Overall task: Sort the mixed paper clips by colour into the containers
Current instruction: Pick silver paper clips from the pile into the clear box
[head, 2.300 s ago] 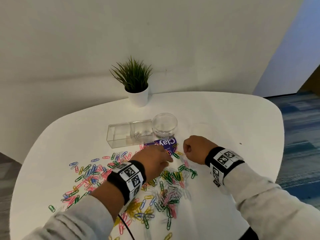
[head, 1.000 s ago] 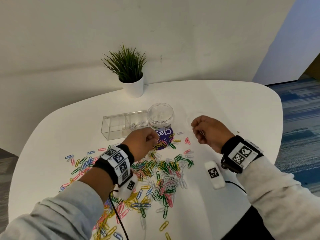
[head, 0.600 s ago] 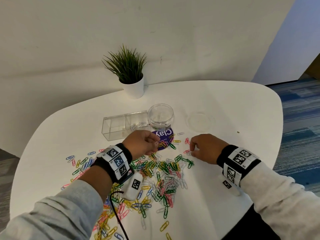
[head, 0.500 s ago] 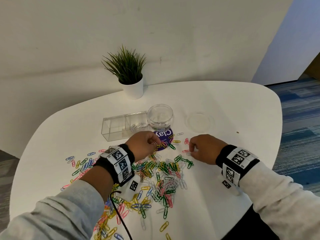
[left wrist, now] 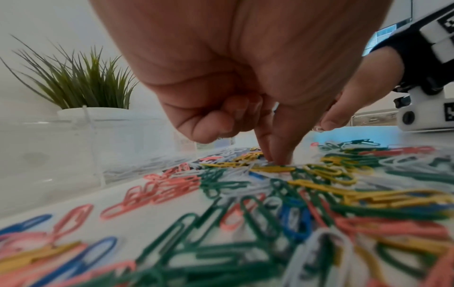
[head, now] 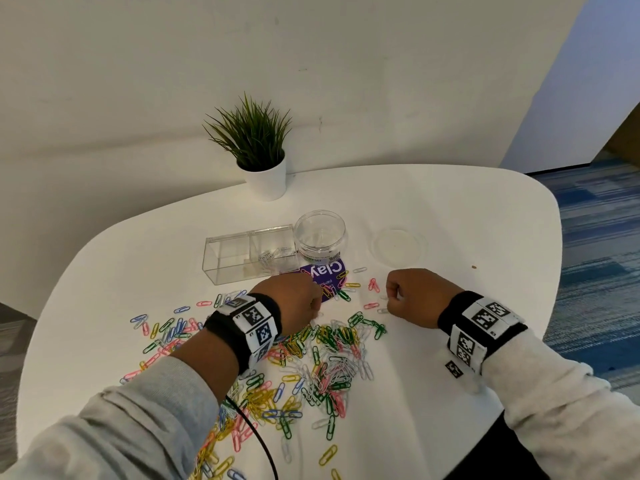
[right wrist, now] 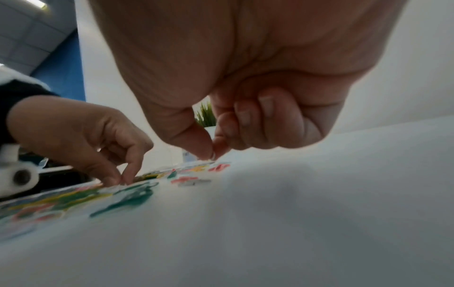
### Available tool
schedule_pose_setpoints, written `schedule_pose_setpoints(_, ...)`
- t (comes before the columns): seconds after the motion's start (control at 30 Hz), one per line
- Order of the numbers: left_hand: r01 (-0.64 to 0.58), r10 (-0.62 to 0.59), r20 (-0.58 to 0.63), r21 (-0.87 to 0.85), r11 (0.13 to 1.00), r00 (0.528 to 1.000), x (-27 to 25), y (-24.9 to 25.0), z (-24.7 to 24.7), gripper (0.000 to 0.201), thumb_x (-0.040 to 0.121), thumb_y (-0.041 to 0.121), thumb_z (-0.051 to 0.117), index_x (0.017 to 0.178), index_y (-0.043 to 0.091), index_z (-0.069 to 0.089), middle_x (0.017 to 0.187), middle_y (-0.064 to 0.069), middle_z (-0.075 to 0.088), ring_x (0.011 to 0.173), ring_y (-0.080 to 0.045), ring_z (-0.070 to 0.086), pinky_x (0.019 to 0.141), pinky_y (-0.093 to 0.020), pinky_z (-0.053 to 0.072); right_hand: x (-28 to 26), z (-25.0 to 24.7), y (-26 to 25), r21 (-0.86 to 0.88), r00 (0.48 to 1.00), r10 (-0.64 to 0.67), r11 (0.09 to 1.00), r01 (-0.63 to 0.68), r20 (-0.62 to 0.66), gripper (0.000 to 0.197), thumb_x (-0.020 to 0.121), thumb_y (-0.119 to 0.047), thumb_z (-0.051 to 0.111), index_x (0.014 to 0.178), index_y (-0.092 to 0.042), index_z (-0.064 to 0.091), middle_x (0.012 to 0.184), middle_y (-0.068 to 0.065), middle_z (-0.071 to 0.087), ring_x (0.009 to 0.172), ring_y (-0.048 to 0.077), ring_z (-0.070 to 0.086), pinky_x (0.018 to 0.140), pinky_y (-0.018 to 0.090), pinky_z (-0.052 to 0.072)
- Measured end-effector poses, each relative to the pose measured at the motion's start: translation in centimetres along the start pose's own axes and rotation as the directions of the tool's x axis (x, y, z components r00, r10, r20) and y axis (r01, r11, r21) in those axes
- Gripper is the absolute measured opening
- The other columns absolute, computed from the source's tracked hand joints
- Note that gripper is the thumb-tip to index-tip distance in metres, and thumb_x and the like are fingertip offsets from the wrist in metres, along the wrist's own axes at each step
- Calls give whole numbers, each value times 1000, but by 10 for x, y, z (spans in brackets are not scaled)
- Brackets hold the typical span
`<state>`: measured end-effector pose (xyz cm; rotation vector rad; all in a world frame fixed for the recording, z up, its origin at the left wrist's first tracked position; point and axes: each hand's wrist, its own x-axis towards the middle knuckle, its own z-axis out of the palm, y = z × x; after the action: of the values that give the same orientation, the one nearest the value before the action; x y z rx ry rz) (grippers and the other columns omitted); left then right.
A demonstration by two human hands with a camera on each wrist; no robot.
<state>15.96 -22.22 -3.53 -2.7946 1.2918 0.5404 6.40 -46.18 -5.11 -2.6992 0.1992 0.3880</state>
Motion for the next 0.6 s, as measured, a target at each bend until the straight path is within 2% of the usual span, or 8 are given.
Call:
schedule_pose_setpoints(0.07, -7, 8, 6, -41, 999, 1000, 0, -2, 1, 13, 95, 33, 56, 101, 26, 65, 106, 8, 58, 98, -15, 57, 83, -31, 48, 3, -4, 7, 110, 999, 31, 994, -29, -19, 11, 88, -26, 58, 78, -24, 54, 79, -10, 57, 70, 9, 51, 62, 24, 37)
schedule_pose_setpoints(0.1, -3, 2, -12, -99, 995, 1000, 1, -4, 0, 12, 95, 33, 56, 98, 25, 65, 100, 10, 58, 94, -14, 57, 79, -29, 47, 4, -6, 11, 255, 997, 67, 965, -57, -27, 13, 89, -22, 58, 77, -20, 55, 75, -7, 58, 66, 12, 49, 59, 25, 37)
schedule_pose_setpoints(0.13, 14, -24, -49, -187, 982, 999, 0, -6, -2, 11, 94, 32, 56, 95, 25, 64, 95, 12, 57, 88, -12, 56, 74, -27, 45, 5, -8, 15, 457, 993, 114, 885, -92, -20, 15, 91, -17, 58, 75, -16, 56, 72, -3, 57, 60, 14, 45, 55, 25, 35)
schedule_pose_setpoints(0.2, 70, -149, -158, -420, 905, 976, 0, -14, -10, 10, 95, 30, 57, 92, 22, 63, 85, 14, 54, 74, -6, 51, 62, -21, 37, 7, -11, 20, 776, 981, 191, 616, -134, 17, 18, 91, -7, 56, 74, -11, 55, 69, 5, 55, 53, 15, 37, 49, 25, 28)
schedule_pose_setpoints(0.23, 92, -232, -202, -534, 840, 952, -1, -21, -15, 11, 96, 29, 58, 92, 21, 63, 81, 13, 54, 67, -4, 48, 57, -20, 35, 7, -13, 20, 843, 979, 203, 522, -127, 22, 19, 91, -2, 54, 73, -10, 54, 69, 8, 55, 52, 15, 36, 48, 25, 27)
schedule_pose_setpoints(0.3, 113, -375, -265, -665, 738, 889, -1, -39, -26, 11, 96, 28, 59, 88, 22, 62, 77, 10, 56, 61, -6, 47, 53, -21, 33, 9, -16, 14, 887, 981, 192, 451, -98, 11, 19, 90, 3, 53, 74, -8, 54, 71, 12, 56, 51, 15, 36, 47, 25, 27)
schedule_pose_setpoints(0.43, 194, -523, -298, -695, 692, 799, 5, -70, -42, 3, 94, 22, 58, 95, 22, 56, 78, 4, 56, 65, -14, 53, 53, -22, 35, 26, -27, -18, 858, 989, 143, 513, -35, -46, 14, 87, 4, 54, 88, -8, 61, 68, 10, 57, 54, 17, 40, 50, 28, 34)
schedule_pose_setpoints(0.6, 191, -435, -172, -717, 670, 884, 15, -84, -58, 47, 92, 13, 55, 136, 24, 40, 107, 2, 65, 77, -19, 63, 64, -27, 50, 60, -44, -84, 588, 978, -79, 788, 179, -193, 29, 91, -2, 44, 96, -22, 65, 74, 2, 60, 61, 19, 49, 56, 34, 41)
